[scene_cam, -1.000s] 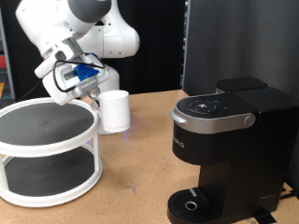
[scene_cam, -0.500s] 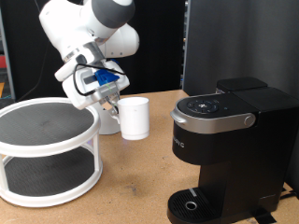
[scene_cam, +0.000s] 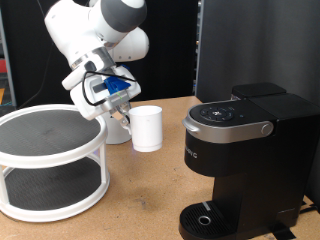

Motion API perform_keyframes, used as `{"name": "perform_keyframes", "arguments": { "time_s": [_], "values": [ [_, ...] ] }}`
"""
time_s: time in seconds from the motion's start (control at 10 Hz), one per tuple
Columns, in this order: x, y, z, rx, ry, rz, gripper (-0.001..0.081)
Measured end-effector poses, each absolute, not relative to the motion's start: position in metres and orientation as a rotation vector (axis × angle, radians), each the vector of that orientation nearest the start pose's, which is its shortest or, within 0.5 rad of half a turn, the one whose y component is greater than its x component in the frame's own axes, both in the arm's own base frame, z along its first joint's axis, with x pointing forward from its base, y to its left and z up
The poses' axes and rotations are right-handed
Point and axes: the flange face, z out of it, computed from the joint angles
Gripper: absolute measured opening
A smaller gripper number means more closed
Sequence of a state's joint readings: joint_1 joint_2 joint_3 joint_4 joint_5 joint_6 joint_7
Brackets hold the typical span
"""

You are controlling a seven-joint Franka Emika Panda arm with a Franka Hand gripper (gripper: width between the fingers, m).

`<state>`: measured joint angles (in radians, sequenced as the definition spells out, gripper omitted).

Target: Make a cup of coffee with the keurig machine

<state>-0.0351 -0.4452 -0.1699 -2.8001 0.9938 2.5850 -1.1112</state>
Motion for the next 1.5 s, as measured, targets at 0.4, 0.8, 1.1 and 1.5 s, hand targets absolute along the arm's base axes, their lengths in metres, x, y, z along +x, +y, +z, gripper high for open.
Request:
{"name": "perform_keyframes", "arguments": {
  "time_s": [0.4, 0.8, 1.1, 1.5],
  "values": [
    [0.369, -0.070, 0.324, -2.675, -0.090, -0.727, 0.0076],
    [0.367, -0.059, 0.283, -2.718, -0.126, -0.698, 0.0076],
    [0.363, -0.056, 0.260, -2.730, -0.116, -0.708, 0.0076],
    [0.366, -0.050, 0.239, -2.754, -0.096, -0.699, 0.0076]
  ]
}}
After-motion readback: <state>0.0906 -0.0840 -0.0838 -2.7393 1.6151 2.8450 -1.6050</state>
